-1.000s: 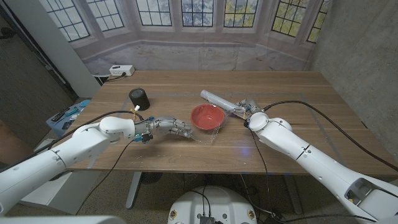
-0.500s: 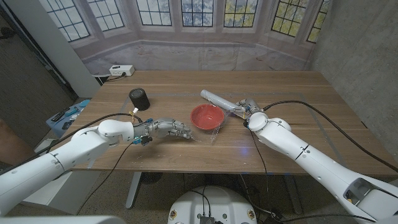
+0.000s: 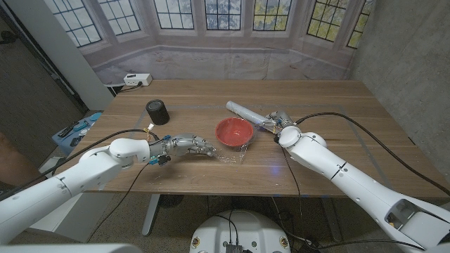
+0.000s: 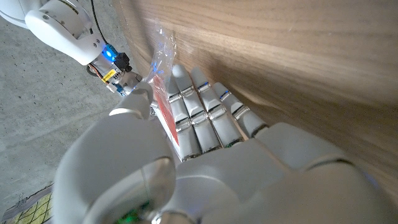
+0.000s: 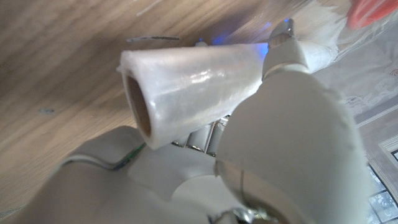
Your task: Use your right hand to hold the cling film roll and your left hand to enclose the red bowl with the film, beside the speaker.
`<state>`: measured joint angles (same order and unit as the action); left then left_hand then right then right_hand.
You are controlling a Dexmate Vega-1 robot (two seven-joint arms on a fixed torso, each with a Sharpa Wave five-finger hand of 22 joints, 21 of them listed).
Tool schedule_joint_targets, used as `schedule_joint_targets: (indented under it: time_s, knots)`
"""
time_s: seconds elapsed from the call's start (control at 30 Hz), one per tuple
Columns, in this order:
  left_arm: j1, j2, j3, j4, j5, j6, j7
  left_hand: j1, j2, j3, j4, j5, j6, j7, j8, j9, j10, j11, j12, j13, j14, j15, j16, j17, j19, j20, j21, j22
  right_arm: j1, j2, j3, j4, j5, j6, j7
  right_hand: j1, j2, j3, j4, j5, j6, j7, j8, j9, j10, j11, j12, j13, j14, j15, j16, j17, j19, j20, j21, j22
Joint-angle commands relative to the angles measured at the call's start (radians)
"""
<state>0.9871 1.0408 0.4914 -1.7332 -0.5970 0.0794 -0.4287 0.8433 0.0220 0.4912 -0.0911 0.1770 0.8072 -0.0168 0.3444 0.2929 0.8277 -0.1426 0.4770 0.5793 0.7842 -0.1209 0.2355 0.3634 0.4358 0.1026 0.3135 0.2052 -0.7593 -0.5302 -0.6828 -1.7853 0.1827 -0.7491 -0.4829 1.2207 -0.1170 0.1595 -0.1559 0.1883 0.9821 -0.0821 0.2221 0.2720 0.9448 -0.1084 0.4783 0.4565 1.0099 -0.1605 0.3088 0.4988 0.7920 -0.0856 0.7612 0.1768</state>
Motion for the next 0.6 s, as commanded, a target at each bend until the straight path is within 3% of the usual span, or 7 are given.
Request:
schedule_joint_targets:
  time_s: [0.03, 0.17, 0.23, 0.27, 0.33, 0.6]
  knots:
    - [0.024, 0.013, -0.012, 0.021, 0.002, -0.008, 0.024, 0.113, 0.131, -0.008, 0.001, -0.004, -0.091, -0.022, -0.05, -0.015, -0.135, 0.04, -0.097, -0.039, -0.097, 0.048, -0.043, -0.035, -0.025, 0.013, -0.004, 0.001, 0.002, 0.004, -0.003, -0.013, -0.011, -0.007, -0.009, 0.205, 0.212, -0.002, 0.001, -0.001, 0.042, -0.043, 0.005, 0.005, 0.022, -0.016, 0.002, 0.004, 0.001, -0.08, -0.004, 0.004, -0.006, -0.087, 0.006, 0.0]
    - [0.025, 0.01, -0.011, 0.028, 0.006, -0.02, 0.021, 0.084, 0.109, -0.028, -0.012, -0.003, -0.203, -0.029, -0.116, -0.036, -0.314, 0.096, -0.214, -0.086, -0.221, 0.087, -0.059, -0.082, -0.048, 0.023, -0.011, 0.0, 0.001, 0.005, -0.002, -0.018, -0.015, -0.007, -0.012, 0.204, 0.212, -0.002, 0.002, -0.001, 0.041, -0.042, 0.005, 0.005, 0.02, -0.019, 0.001, 0.004, 0.0, -0.08, -0.004, 0.004, -0.006, -0.087, 0.007, 0.0]
    - [0.029, 0.009, -0.011, 0.029, 0.011, -0.027, 0.026, 0.072, 0.093, -0.05, -0.026, -0.002, -0.299, -0.035, -0.157, -0.053, -0.425, 0.124, -0.276, -0.117, -0.366, 0.142, -0.07, -0.113, -0.074, 0.025, -0.023, -0.004, 0.001, 0.005, -0.002, -0.02, -0.017, -0.008, -0.013, 0.204, 0.212, -0.002, 0.002, -0.001, 0.041, -0.042, 0.004, 0.005, 0.02, -0.02, 0.0, 0.003, 0.0, -0.08, -0.005, 0.004, -0.007, -0.086, 0.007, 0.0]
    - [0.03, 0.009, -0.012, 0.028, 0.012, -0.027, 0.029, 0.07, 0.087, -0.06, -0.032, -0.002, -0.318, -0.034, -0.161, -0.057, -0.459, 0.142, -0.288, -0.127, -0.396, 0.154, -0.067, -0.123, -0.085, 0.025, -0.028, -0.005, 0.001, 0.004, -0.002, -0.021, -0.017, -0.007, -0.013, 0.204, 0.212, -0.002, 0.002, -0.001, 0.042, -0.042, 0.005, 0.005, 0.02, -0.016, 0.0, 0.002, 0.0, -0.08, -0.005, 0.004, -0.006, -0.087, 0.007, 0.0]
    - [0.035, 0.01, -0.016, 0.028, 0.014, -0.032, 0.038, 0.071, 0.086, -0.071, -0.039, -0.001, -0.373, -0.027, -0.172, -0.064, -0.494, 0.146, -0.295, -0.142, -0.436, 0.165, -0.064, -0.137, -0.091, 0.026, -0.033, -0.007, 0.002, 0.004, -0.002, -0.023, -0.02, -0.005, -0.014, 0.204, 0.212, -0.002, 0.002, -0.001, 0.041, -0.043, 0.005, 0.005, 0.02, -0.015, 0.0, 0.002, -0.001, -0.08, -0.005, 0.004, -0.007, -0.086, 0.008, 0.0]
    - [0.044, 0.015, -0.02, 0.02, 0.024, -0.035, 0.056, 0.073, 0.089, -0.085, -0.044, 0.0, -0.393, -0.027, -0.167, -0.072, -0.537, 0.165, -0.298, -0.159, -0.487, 0.177, -0.065, -0.153, -0.102, 0.021, -0.039, -0.009, 0.007, 0.0, -0.002, -0.032, -0.029, -0.003, -0.011, 0.203, 0.212, -0.002, 0.002, -0.001, 0.043, -0.042, 0.005, 0.005, 0.024, -0.017, 0.0, 0.001, -0.001, -0.08, -0.006, 0.005, -0.007, -0.086, 0.009, -0.001]
